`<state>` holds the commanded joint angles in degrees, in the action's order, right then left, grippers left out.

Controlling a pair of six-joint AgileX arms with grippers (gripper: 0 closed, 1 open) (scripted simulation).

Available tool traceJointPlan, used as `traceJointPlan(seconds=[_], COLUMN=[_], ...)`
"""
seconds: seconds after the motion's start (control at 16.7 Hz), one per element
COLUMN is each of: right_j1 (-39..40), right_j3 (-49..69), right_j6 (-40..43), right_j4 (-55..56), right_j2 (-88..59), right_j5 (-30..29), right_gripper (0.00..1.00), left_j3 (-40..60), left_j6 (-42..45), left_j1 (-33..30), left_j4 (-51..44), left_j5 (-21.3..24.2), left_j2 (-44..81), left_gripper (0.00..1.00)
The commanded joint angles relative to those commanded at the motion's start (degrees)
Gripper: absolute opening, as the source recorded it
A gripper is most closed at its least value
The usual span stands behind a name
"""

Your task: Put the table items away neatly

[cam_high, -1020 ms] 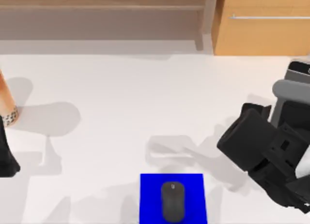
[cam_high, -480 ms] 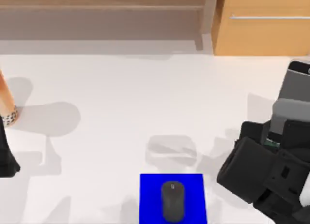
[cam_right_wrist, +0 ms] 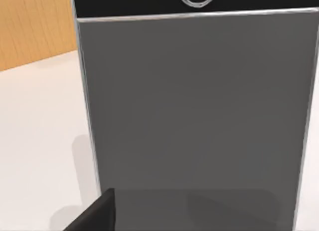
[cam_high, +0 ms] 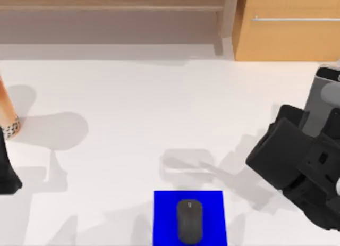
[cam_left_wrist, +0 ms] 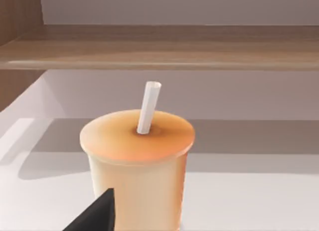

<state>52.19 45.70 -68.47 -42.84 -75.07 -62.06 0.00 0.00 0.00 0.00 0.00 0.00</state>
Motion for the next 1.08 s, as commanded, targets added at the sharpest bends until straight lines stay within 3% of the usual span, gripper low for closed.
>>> traceJointPlan(seconds=[0.3, 0.54, 0.78, 1.08], right_j1=[0.24, -2.26, -9.05, -23.96], right_j3=[-1.05, -5.01, -12.08, -24.97], right_j6=[3.72, 16.48, 35.49, 53.88], right_j4=[1.55, 7.63, 16.72, 28.97], right_j2=[1.85, 9.42, 22.69, 43.84], right_j5=[1.09, 6.48, 16.27, 33.6], right_gripper=[1.0, 1.0, 1.0, 1.0], left_j3=[0.0, 0.0, 0.0, 0.0], left_j6=[0.0, 0.0, 0.0, 0.0], left_j1=[0.0, 0.0, 0.0, 0.0], left_j4=[0.0, 0.0, 0.0, 0.0], left_j5=[0.0, 0.0, 0.0, 0.0], left_j2=[0.0, 0.0, 0.0, 0.0], left_gripper=[1.0, 1.0, 1.0, 1.0])
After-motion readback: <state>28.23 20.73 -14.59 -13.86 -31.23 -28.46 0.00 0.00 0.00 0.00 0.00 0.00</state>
